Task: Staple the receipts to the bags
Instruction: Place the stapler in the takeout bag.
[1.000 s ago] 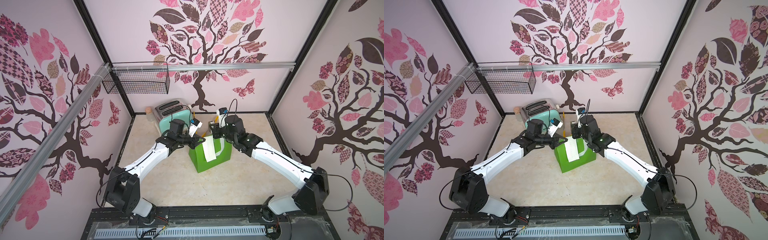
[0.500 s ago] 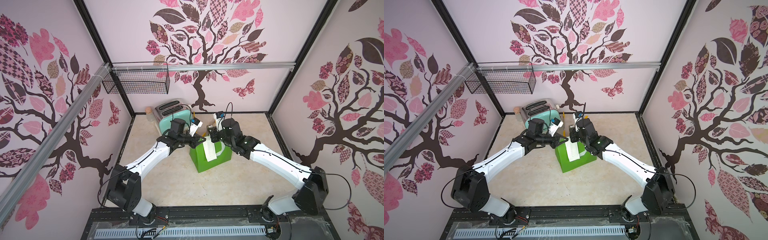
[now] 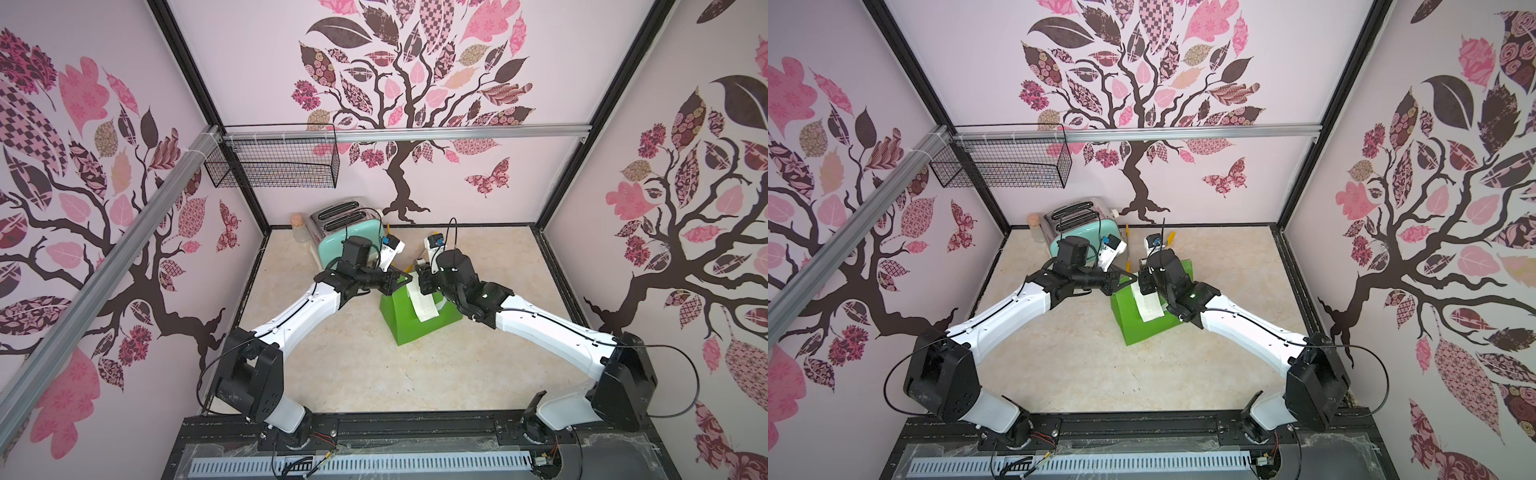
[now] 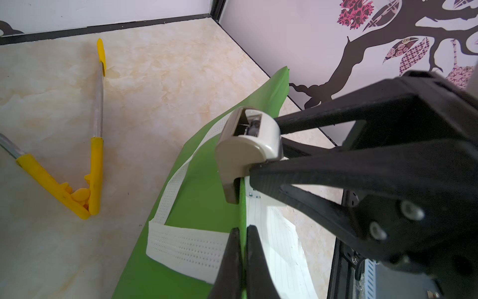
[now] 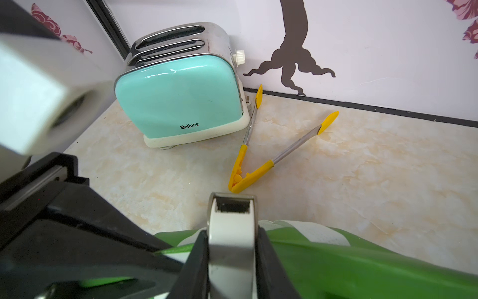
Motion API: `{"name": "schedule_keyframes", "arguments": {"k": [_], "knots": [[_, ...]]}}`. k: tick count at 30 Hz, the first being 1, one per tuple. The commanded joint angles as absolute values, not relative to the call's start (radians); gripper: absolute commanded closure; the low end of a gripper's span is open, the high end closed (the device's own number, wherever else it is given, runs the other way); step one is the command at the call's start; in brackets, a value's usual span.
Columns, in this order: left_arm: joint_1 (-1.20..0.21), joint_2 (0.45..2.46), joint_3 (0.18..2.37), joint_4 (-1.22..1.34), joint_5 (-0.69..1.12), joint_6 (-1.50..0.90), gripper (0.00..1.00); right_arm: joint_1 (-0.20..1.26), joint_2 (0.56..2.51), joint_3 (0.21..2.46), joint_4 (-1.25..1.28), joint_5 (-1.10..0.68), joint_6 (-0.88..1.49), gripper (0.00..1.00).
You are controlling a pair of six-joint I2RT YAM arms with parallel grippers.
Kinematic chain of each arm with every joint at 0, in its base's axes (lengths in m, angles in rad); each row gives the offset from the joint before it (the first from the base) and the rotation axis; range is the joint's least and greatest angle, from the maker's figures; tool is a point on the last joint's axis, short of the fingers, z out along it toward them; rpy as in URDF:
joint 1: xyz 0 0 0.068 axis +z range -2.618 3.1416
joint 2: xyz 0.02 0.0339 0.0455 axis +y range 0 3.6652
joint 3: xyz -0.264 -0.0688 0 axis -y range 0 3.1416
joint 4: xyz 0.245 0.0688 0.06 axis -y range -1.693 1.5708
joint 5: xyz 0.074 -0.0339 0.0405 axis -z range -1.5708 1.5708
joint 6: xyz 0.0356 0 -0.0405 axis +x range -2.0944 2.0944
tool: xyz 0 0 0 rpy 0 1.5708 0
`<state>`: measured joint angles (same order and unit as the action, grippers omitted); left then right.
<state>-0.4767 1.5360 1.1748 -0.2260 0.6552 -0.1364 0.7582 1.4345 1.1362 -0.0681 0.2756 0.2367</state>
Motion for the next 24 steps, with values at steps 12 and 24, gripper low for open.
{"name": "schedule_keyframes", "arguments": {"k": [12,24], "knots": [[-0.479,1.516,1.141,-0.093,0.658,-0.139,1.0,0.764,1.345,1.037,-0.003,0.25,0.302,0.78],[-0.48,1.505,1.09,-0.054,0.712,0.028,1.0,0.764,1.284,1.033,-0.064,0.185,0.253,0.46]]}}
